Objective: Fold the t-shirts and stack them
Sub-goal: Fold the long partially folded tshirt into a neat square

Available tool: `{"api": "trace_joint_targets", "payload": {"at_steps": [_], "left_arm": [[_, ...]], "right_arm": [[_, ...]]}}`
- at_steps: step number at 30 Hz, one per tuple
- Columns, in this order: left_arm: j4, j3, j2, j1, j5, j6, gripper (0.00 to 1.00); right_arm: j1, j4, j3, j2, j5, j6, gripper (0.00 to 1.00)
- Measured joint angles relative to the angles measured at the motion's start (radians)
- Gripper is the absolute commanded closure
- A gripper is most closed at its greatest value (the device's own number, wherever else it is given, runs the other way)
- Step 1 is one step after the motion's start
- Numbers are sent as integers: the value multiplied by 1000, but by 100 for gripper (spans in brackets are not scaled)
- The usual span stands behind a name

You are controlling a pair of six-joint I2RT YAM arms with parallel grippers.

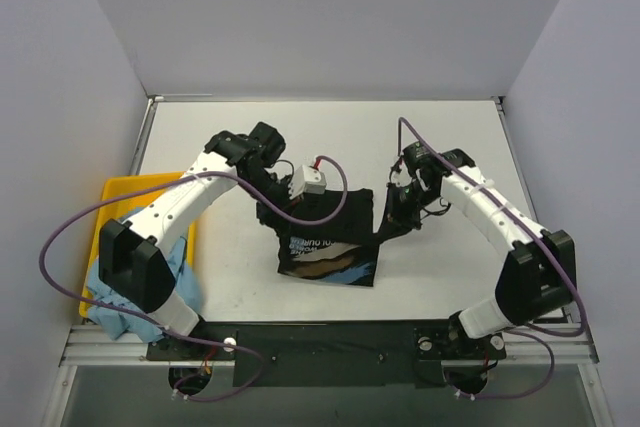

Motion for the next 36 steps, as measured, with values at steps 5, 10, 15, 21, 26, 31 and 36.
{"api": "trace_joint_targets", "payload": {"at_steps": [5, 10, 15, 21, 26, 31, 36], "left_arm": [[17, 160, 137, 54, -10, -19, 100], [33, 339, 304, 134, -11, -47, 100], [34, 524, 487, 165, -10, -81, 100], [32, 687, 630, 169, -20, -116, 100], [71, 769, 698, 170, -60, -151, 100], [119, 783, 737, 171, -118, -187, 100], [176, 784, 790, 172, -169, -218, 100]], "right_arm": [[-90, 27, 171, 178, -20, -39, 100], [-151, 38, 332, 319, -43, -50, 100], [-191, 37, 461, 439, -56, -50, 100], [-218, 43, 595, 555, -49, -34, 100], [-236, 51, 658, 612, -29, -12, 100], [-256, 76, 724, 691, -18, 10, 100], [-268, 114, 763, 773, -5, 40, 100]]}}
